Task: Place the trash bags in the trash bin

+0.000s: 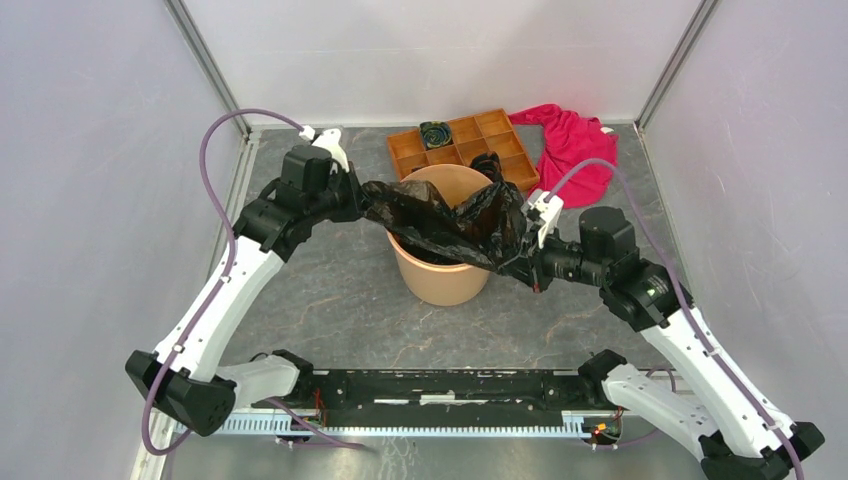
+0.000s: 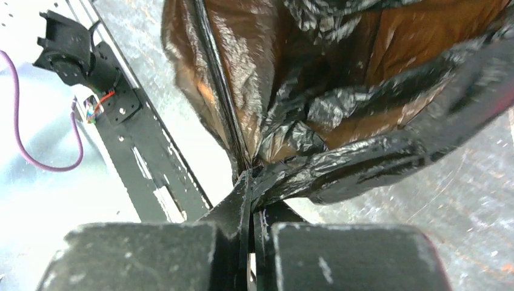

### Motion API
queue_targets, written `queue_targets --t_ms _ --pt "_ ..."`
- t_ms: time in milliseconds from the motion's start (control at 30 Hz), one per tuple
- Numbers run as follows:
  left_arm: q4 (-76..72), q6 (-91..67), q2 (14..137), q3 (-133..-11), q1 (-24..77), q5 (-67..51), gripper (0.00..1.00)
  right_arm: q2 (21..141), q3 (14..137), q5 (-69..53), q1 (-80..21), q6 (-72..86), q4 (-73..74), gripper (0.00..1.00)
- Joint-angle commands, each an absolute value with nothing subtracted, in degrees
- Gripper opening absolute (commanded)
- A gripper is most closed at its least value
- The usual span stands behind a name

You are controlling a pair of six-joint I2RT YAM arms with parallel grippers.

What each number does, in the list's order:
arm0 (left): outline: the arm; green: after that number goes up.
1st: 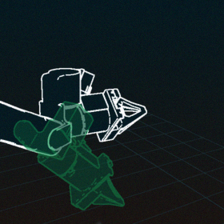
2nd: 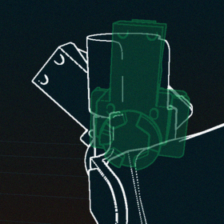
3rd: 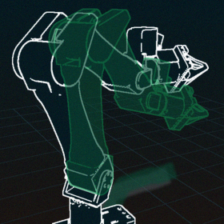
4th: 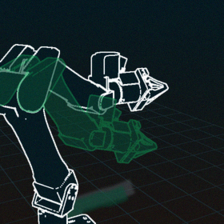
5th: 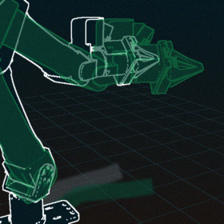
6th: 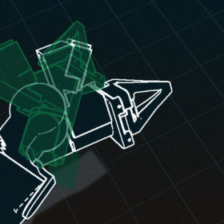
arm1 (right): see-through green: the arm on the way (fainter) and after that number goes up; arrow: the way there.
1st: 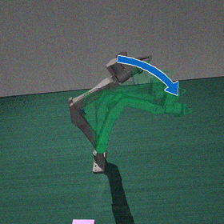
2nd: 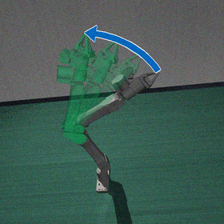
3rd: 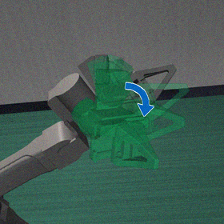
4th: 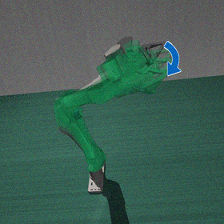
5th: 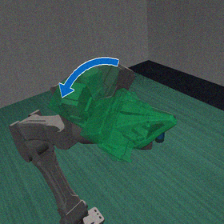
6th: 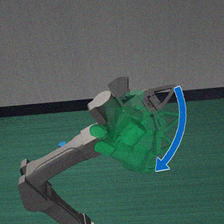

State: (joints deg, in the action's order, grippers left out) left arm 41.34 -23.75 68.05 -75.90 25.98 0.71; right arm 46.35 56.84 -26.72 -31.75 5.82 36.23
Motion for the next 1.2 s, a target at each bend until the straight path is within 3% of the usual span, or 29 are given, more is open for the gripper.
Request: queue_targets --t_ms 0,467,767,1167 --pt "36.8 -27.2 65.2 -72.1 24.0 -5.5 0.12 45.0 52.7 -27.8 -31.6 8.3 36.1 0.0" --pt "32.9 -31.2 59.9 -60.9 21.7 -7.0 0.13 44.3 42.7 -18.2 -31.6 10.7 25.6 0.02" --pt "36.1 -33.4 50.2 -57.6 21.6 -8.6 0.15 39.4 39.2 -27.4 -31.6 10.3 22.2 0.12" --pt "43.7 -31.5 47.3 -61.2 21.6 -0.5 0.15 40.7 38.2 -24.7 -31.6 9.2 26.8 0.05"
